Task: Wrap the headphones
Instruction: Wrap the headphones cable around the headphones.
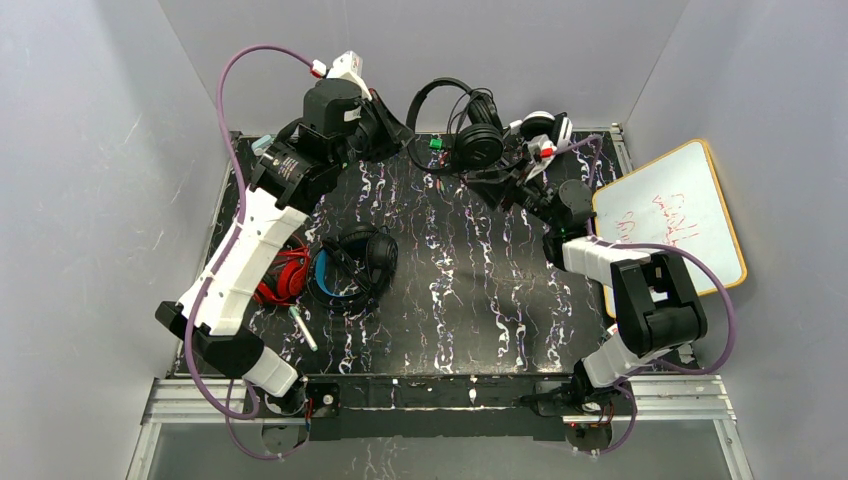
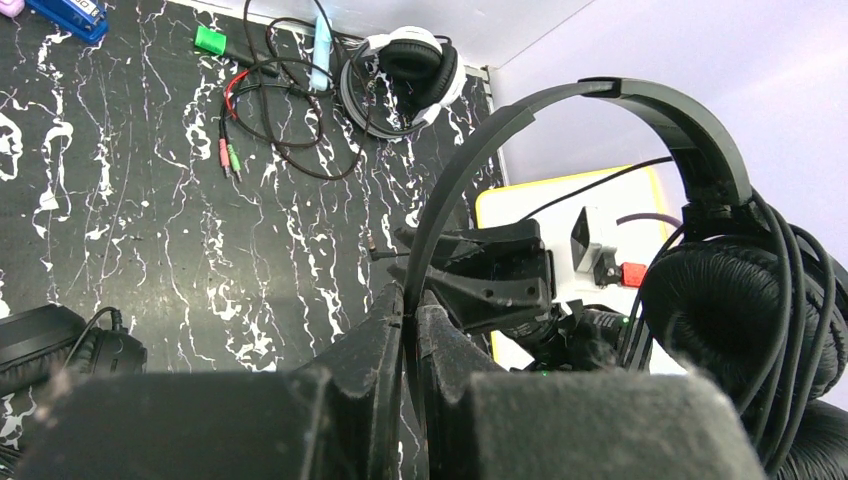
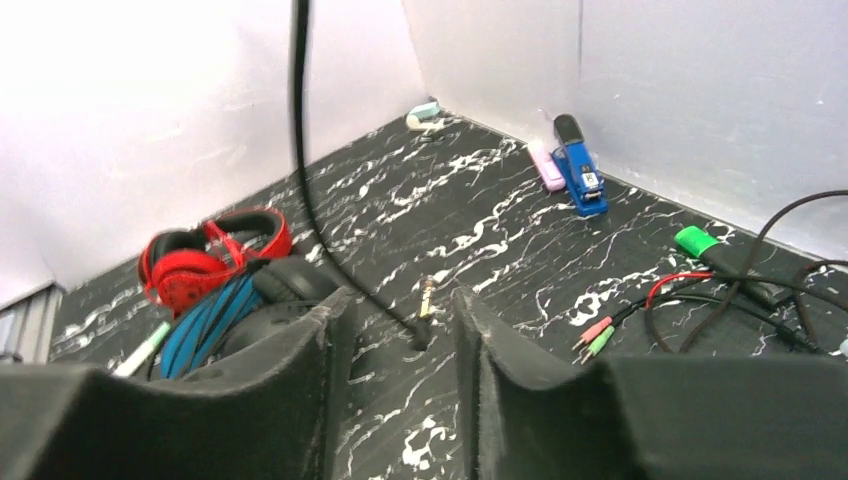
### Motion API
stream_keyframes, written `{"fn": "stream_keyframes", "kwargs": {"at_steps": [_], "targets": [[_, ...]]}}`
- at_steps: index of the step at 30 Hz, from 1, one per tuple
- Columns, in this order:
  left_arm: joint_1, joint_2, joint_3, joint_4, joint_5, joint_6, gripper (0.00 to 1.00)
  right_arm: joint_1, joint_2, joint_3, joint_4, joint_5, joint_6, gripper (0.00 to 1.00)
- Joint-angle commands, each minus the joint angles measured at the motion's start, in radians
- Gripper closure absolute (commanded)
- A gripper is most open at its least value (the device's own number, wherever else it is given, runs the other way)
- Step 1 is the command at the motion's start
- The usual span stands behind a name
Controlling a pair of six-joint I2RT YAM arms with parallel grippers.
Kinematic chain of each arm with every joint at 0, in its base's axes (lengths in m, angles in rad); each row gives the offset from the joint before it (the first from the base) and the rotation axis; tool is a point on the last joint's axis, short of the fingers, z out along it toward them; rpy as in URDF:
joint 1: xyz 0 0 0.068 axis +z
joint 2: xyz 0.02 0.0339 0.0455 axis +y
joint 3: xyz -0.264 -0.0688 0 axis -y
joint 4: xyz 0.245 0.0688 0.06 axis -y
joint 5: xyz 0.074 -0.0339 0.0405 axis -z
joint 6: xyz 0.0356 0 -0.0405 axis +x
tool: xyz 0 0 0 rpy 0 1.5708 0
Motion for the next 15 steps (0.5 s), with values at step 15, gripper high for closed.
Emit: {"fn": "stream_keyframes", "kwargs": {"at_steps": [15], "targets": [[-0.002, -0.007, 0.039, 0.019, -0.014, -0.015, 1.00, 0.005, 0.020, 0.070, 0.016, -0.020, 0.029, 0.99]]}}
